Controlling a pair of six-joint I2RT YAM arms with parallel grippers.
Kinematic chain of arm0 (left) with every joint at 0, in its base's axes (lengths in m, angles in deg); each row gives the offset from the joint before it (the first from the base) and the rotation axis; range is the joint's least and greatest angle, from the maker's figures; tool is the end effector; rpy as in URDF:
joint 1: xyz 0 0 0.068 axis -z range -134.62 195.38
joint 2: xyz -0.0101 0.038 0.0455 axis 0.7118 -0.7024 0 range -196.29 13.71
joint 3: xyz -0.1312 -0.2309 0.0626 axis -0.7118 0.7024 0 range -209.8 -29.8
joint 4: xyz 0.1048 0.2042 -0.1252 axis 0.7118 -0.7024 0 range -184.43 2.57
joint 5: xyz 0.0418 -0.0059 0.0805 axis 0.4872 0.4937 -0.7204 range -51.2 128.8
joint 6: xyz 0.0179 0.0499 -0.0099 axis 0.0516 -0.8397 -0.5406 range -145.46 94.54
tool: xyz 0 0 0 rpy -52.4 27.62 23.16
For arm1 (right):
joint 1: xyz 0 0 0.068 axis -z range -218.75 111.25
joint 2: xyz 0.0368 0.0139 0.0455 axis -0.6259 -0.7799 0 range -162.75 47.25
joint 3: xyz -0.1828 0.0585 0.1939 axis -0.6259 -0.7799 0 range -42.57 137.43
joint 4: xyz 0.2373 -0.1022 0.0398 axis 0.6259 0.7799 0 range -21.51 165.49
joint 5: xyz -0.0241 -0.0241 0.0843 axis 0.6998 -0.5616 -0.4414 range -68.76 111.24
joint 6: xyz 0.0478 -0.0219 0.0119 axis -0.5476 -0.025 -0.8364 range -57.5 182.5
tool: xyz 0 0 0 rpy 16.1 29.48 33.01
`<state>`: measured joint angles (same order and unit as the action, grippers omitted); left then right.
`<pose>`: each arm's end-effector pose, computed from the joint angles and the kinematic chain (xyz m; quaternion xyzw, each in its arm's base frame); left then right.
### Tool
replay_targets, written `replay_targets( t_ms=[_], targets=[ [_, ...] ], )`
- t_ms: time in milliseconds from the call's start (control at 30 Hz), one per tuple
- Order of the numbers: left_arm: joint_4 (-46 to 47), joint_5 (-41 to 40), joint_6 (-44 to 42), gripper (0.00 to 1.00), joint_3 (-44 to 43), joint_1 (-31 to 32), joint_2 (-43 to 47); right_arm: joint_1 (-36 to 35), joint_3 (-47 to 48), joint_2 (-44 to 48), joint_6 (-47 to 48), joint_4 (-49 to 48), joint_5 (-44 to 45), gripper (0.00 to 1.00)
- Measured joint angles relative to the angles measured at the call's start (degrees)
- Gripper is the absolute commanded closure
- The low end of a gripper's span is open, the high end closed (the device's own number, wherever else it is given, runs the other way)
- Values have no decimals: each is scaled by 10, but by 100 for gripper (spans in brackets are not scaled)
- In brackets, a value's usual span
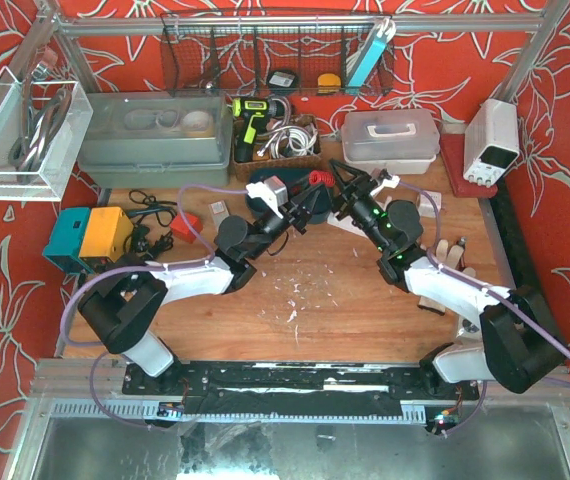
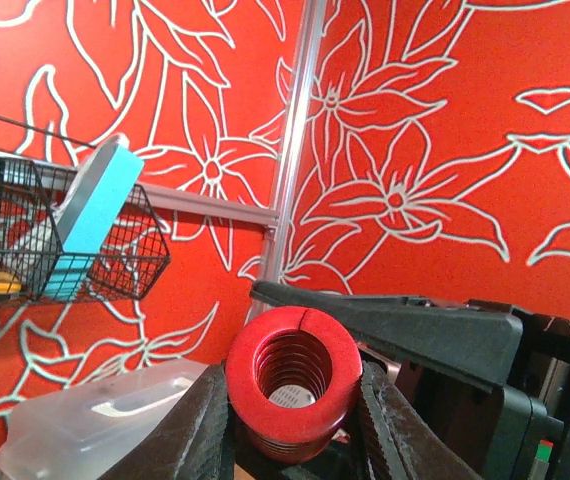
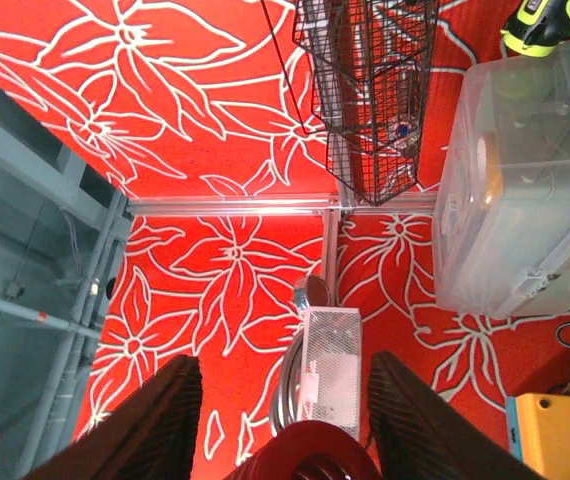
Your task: Install the large spring
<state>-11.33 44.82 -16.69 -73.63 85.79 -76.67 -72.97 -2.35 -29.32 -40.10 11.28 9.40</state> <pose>0.2480 -0.2160 0.2949 0.1808 0.4713 -0.3831 0.7736 0.2384 0.1709 0.3122 0.2469 0.5146 0.7831 0.2470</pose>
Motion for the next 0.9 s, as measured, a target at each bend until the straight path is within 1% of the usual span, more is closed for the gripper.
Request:
replay_targets(
  t_ms=[67,267,333,367,433,467,567,600,700,733,767,833,900],
  targets=[
    [7,0,-3,100,0,1,0,-2,0,0,-2,-2,1,61],
    [33,-3,-13,100,1,1,-9,-3,2,-17,-14,-27,2,82],
    [40,-4,-14,97,3,1,-13,-3,2,-19,-15,-28,2,89],
    [43,-4,-14,93,5,1,-14,-3,2,-19,-15,-28,2,93],
    [50,-6,-15,83,7,1,-16,-4,2,-19,-15,-27,2,99],
    [54,-8,-15,75,9,1,-16,-5,2,-19,-15,-28,2,100],
    [66,-12,-16,51,20,1,-16,-9,2,-19,-15,-22,2,100],
    [68,-13,-17,42,24,1,-16,-10,2,-19,-16,-18,2,100],
    [50,-13,-22,23,50,2,-17,-14,1,-13,-19,-27,4,100],
    [39,-13,-23,14,59,2,-16,-14,0,-10,-19,-30,7,100],
    [31,-14,-24,8,68,2,-14,-13,0,-9,-19,-33,9,100],
    [8,-18,-26,2,89,2,-5,-10,0,-6,-16,-33,12,100],
    [-19,-24,-32,0,111,3,15,-7,0,-5,-6,-26,12,100]
  ],
)
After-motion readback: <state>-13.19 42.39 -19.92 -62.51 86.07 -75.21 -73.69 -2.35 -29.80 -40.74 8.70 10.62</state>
